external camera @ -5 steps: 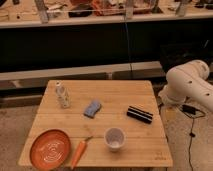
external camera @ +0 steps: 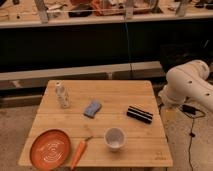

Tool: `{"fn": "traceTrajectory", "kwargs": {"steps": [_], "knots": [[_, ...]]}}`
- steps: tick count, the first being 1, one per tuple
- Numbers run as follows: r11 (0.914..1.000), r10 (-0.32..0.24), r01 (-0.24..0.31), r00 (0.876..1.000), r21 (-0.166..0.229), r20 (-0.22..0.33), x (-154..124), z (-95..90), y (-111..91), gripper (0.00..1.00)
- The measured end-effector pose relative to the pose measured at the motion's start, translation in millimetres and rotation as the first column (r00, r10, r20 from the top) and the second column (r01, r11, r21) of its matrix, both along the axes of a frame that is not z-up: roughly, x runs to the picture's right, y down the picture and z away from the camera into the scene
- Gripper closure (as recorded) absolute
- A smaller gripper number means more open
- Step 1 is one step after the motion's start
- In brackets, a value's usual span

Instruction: Push the ceramic bowl across the table

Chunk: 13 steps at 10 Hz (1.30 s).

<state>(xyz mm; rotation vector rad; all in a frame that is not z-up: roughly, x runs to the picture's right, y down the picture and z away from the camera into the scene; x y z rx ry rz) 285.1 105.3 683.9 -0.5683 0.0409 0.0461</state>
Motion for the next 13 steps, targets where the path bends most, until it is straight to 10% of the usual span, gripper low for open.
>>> {"fn": "traceTrajectory", "kwargs": {"steps": [13], "knots": [[0.999, -0.044, 0.044, 0.999, 0.004, 0.017, -21, -2.5, -1, 0.2]]}}
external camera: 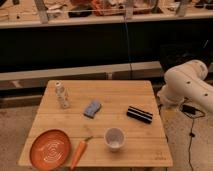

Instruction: Push the ceramic bowl across the table

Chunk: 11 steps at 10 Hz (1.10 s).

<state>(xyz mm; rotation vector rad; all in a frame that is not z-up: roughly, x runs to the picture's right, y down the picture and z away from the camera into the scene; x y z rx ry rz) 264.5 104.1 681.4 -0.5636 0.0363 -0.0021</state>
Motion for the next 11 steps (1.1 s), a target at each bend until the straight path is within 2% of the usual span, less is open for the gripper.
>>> {"fn": "traceTrajectory", "kwargs": {"steps": [3, 7, 9, 11], "knots": [[0.9978, -0.067, 0.067, 0.997, 0.006, 0.03, -44, -2.0, -4, 0.2], [0.9905, -0.137, 0.137, 0.989, 0.012, 0.057, -70, -2.9, -6, 0.2], [0.9801, -0.198, 0.197, 0.976, 0.027, 0.091, -113, -0.4, -10, 0.2], [0.969, -0.247, 0.244, 0.962, 0.036, 0.114, -135, 0.8, -11, 0.2]]}}
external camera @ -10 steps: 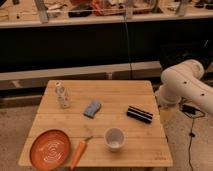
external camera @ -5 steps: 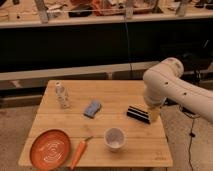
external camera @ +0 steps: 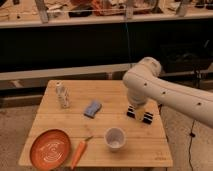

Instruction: Push the ceramic bowl across the table

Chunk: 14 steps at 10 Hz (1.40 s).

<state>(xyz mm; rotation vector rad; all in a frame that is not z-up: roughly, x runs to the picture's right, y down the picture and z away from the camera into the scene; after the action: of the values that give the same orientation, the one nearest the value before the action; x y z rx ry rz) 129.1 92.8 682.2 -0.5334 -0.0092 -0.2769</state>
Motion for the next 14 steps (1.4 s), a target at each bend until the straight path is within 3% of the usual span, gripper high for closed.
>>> {"fn": "traceTrajectory", "kwargs": {"steps": [3, 5, 7, 11, 14], "knots": [[0.9992, -0.041, 0.04, 0.999, 0.008, 0.029, -30, 2.6, 4, 0.2], [0.9966, -0.08, 0.079, 0.995, 0.023, 0.065, -65, -1.1, 5, 0.2], [0.9951, -0.097, 0.095, 0.991, 0.029, 0.09, -79, -3.1, 9, 0.2], [0.9876, -0.155, 0.15, 0.977, 0.046, 0.148, -131, -0.1, 23, 0.2], [0.9817, -0.189, 0.182, 0.967, 0.057, 0.173, -147, -0.4, 29, 0.2]]}}
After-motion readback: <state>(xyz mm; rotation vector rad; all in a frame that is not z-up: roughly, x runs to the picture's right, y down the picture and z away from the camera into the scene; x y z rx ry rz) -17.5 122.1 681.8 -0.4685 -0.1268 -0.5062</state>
